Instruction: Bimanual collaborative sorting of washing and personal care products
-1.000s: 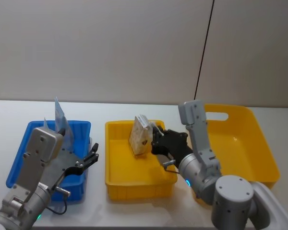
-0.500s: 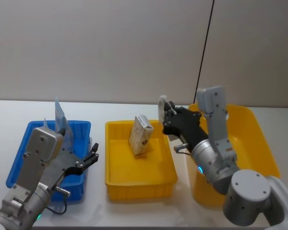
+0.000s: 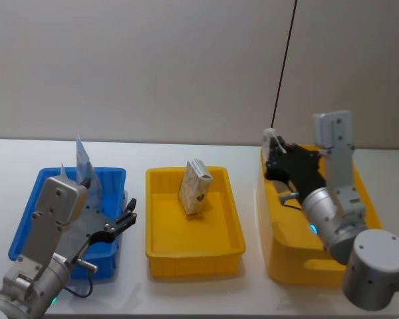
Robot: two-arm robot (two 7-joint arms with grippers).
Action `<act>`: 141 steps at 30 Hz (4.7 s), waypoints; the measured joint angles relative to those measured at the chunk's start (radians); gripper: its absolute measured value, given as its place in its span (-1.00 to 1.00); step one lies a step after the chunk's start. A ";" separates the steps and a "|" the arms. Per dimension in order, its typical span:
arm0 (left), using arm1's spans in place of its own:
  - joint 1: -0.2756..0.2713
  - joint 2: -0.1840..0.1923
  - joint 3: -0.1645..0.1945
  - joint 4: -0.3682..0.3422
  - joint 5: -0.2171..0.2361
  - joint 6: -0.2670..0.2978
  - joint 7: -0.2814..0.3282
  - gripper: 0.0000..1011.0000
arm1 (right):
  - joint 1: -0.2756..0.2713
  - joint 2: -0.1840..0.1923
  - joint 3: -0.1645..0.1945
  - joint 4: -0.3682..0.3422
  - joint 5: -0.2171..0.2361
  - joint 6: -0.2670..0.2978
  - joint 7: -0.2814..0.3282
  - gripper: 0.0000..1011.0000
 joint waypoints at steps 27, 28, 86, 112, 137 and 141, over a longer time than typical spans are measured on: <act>0.000 0.000 0.000 0.000 0.000 0.000 0.000 0.98 | -0.061 0.021 0.154 -0.006 0.062 0.162 -0.003 0.00; 0.000 0.000 0.000 0.000 0.000 0.000 0.000 0.98 | -0.062 0.022 0.156 -0.006 0.062 0.162 -0.002 0.04; -0.024 -0.042 -0.101 0.092 -0.021 0.139 0.058 0.98 | -0.111 0.057 0.133 -0.085 0.056 0.048 0.113 0.98; -0.186 -0.119 -0.076 0.377 0.023 0.123 0.023 0.98 | -0.111 0.057 0.132 -0.086 0.056 0.046 0.115 0.98; -0.274 -0.164 -0.063 0.535 0.080 0.113 0.030 -0.04 | -0.111 0.057 0.132 -0.086 0.056 0.046 0.115 0.98; -0.276 -0.166 -0.063 0.536 0.086 0.116 0.030 -0.21 | -0.111 0.057 0.132 -0.086 0.056 0.046 0.115 0.98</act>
